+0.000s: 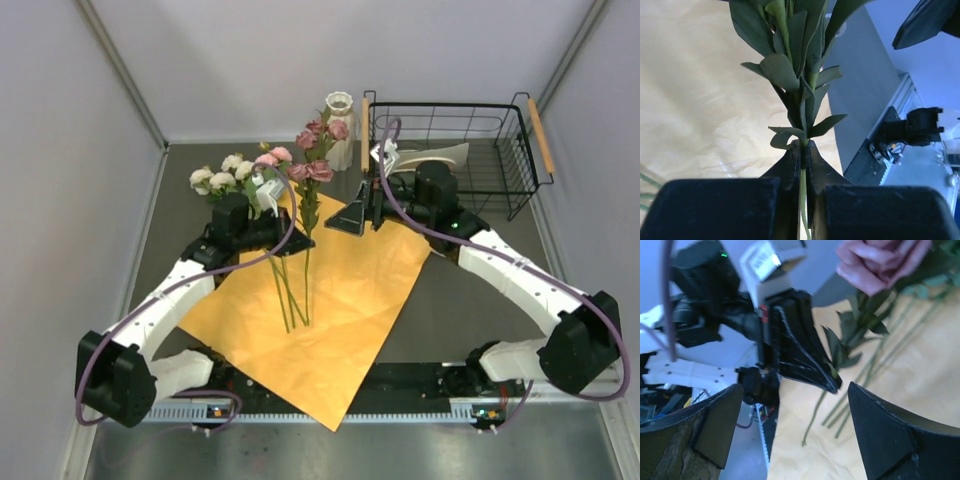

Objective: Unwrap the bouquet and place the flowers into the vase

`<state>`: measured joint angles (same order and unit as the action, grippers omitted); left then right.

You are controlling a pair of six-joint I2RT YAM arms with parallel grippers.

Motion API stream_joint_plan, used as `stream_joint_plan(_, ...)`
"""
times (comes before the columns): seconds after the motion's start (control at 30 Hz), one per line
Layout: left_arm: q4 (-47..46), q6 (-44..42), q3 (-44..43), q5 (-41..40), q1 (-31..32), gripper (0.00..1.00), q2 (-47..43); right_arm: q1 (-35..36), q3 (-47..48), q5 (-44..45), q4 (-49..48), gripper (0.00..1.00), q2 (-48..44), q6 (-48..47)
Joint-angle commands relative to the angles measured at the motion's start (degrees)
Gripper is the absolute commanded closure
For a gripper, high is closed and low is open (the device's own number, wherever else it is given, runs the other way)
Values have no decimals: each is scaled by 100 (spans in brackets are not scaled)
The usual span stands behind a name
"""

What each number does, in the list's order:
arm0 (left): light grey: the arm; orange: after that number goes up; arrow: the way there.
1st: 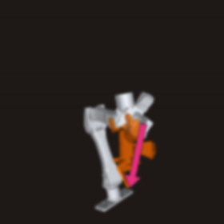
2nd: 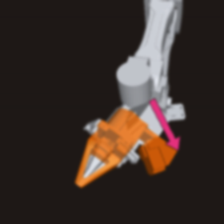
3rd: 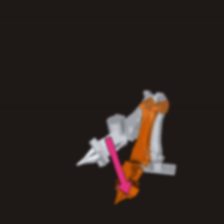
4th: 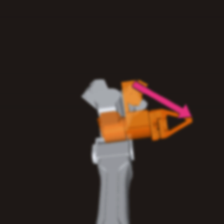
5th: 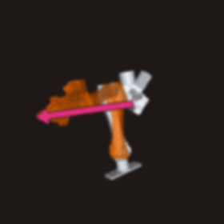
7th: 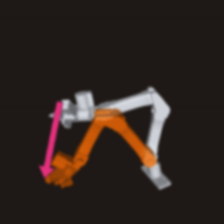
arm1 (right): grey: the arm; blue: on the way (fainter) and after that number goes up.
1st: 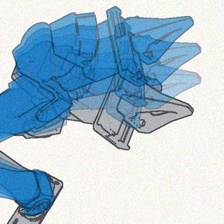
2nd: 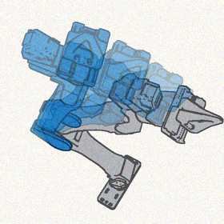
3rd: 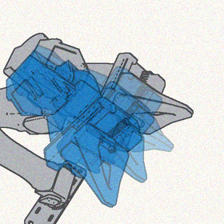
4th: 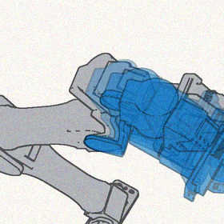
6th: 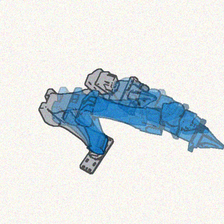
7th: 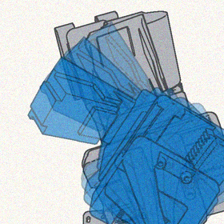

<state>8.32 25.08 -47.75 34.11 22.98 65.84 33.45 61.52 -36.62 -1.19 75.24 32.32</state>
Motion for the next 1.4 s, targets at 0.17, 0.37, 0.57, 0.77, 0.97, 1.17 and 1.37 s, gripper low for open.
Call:
stream_joint_plan(0.17, -1218, 410, 204, 1177, 13, 100, -449, 328, -61, -1225, -1691, 23, 192, 531)
stream_joint_plan(0.37, -1271, 445, 257, 1414, 22, 100, -599, 478, -122, -917, -1735, 44, 245, 486)
stream_joint_plan(0.57, -1271, 498, 345, 1388, 22, 100, -792, 513, -79, -338, -1095, 41, 158, 145)
stream_joint_plan(0.77, -1429, 665, 336, 1493, 22, 100, -907, 724, 18, -134, -742, 35, 227, -59)
stream_joint_plan(0.97, -1508, 735, 354, 1599, 31, 100, -880, 882, 115, -161, -1014, 43, 342, 108)
stream_joint_plan(1.17, -1526, 726, 389, 1704, 31, 100, -880, 917, 71, -74, -1216, 56, 377, 222)
stream_joint_plan(1.37, -1526, 665, 477, 1836, 31, 100, -889, 909, -8, 129, -1463, 53, 245, 337)
